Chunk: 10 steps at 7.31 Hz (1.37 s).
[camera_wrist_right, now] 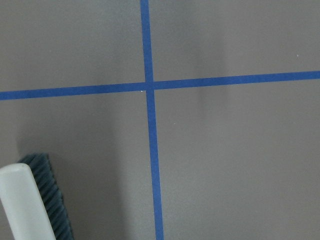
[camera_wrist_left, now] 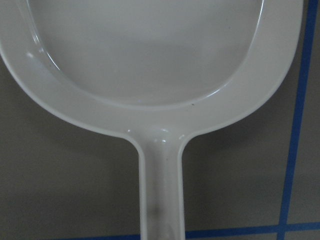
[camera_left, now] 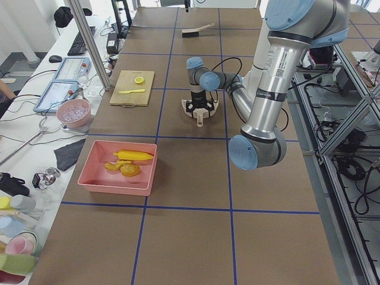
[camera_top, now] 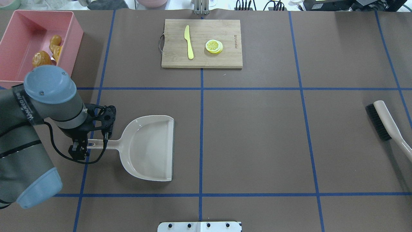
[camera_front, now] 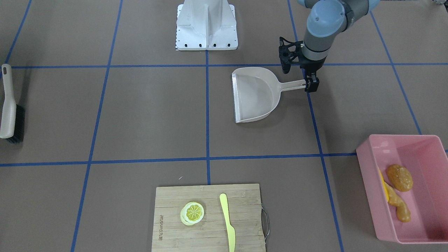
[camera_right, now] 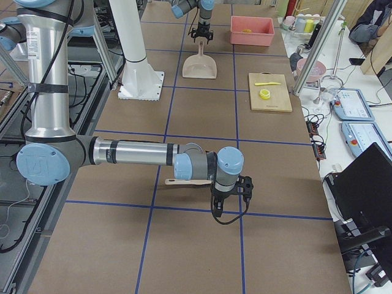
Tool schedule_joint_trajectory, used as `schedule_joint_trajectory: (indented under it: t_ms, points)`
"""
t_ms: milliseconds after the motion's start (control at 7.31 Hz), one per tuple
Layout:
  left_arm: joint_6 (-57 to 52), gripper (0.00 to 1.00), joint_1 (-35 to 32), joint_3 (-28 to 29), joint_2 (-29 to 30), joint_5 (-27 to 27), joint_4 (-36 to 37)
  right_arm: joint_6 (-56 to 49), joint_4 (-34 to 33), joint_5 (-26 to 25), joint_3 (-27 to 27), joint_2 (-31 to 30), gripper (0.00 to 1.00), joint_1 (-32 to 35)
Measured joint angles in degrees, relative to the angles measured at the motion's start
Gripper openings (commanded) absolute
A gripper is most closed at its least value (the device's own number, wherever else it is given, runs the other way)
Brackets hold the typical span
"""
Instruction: Sweep and dump trash into bin
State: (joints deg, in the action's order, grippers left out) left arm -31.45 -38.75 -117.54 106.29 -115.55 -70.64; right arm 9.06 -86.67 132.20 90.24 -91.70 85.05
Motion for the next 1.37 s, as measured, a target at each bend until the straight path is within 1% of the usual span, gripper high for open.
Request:
schedule_joint_trajectory:
  t_ms: [137,274,547,821,958,1095,1368]
  points:
    - [-0.1,0.98,-4.4,0.5,-0.2,-1.8,1.9,-0.3,0.1,0.1,0.1,0.0,1.0,0.2]
    - [-0.1,0.98,-10.1,1.7,-0.1,-4.8,3.9,-0.6,0.1,0.2,0.1,0.1,1.0,0.7]
    - [-0.2,0.98,-23.0,5.1,0.0,-10.7,8.1,-2.4,0.1,0.2,0.1,0.3,1.0,2.1]
    - [-0.1,0.98,-34.3,9.7,-0.3,-13.2,10.5,-4.8,0.1,-0.3,0.1,0.3,1.0,2.7]
    - [-0.1,0.98,-39.6,12.9,-0.3,-14.5,11.5,-5.1,0.1,-0.5,0.1,0.2,1.0,2.8]
    - [0.0,0.98,-43.9,16.7,-0.5,-15.8,12.0,-5.1,0.1,-0.5,0.1,0.0,1.0,2.8]
    - [0.6,0.98,-50.4,22.4,-2.1,-16.6,11.6,-5.0,0.0,-0.4,0.1,-0.2,1.0,2.8]
